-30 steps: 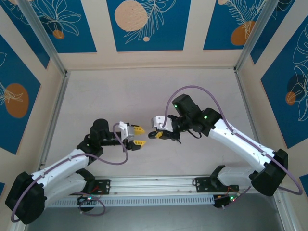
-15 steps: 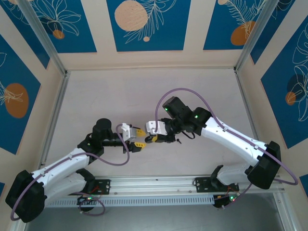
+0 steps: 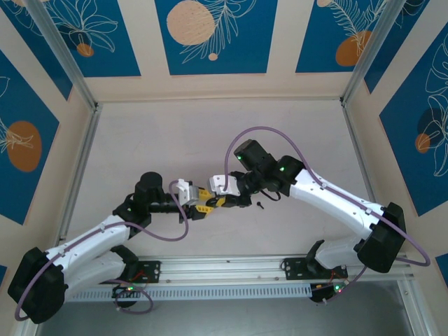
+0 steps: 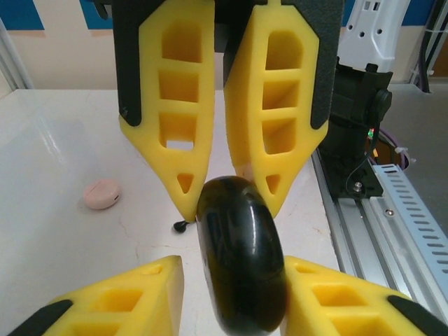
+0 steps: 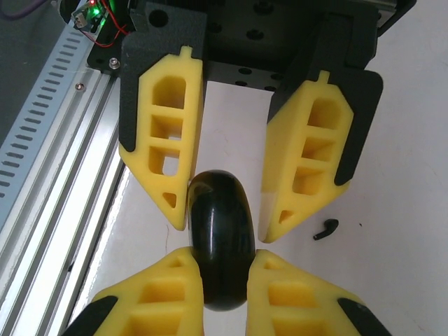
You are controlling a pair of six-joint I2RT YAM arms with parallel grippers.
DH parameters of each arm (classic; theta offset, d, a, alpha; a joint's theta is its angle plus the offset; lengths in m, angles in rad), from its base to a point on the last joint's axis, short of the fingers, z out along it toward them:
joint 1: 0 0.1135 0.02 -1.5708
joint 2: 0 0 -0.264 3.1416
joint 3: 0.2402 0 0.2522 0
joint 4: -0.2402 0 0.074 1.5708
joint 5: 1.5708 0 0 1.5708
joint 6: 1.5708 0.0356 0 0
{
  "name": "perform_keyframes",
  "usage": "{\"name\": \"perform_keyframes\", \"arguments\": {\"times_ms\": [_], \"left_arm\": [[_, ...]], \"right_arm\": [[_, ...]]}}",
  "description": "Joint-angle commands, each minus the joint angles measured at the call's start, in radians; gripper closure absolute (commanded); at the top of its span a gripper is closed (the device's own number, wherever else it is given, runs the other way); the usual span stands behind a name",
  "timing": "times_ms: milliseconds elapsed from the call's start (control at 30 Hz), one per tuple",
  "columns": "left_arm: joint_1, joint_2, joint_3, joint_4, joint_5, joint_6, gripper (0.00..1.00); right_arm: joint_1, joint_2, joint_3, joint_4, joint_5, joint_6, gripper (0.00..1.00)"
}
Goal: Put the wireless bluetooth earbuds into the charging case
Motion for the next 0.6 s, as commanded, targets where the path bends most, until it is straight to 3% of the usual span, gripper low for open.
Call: {"name": "perform_keyframes", "arguments": {"times_ms": [0,167,333,567], "left_arm": [[-0.012,0.003,0.026,-0.008,0.006,0.022,0.69],[-0.012,-0.002,0.025,-0.013,0.004,0.024,0.82],[-0.014,-0.010,0.025,-0.013,0.003,0.024,0.84],[-0.015,-0.029,0.021,-0.017,-0.004,0.024,0.85]], "right_arm": [[0.009,0.008,0.032,0.004,-0.052,0.004,0.88],[0.009,-0.002,0.024,0.013,-0.043,0.012,0.86],[-0.004,-0.033,-0.023,0.073,-0.034,0.049,0.61],[-0.035,-0.047,-0.053,0.099,-0.054,0.073,0.58]]}}
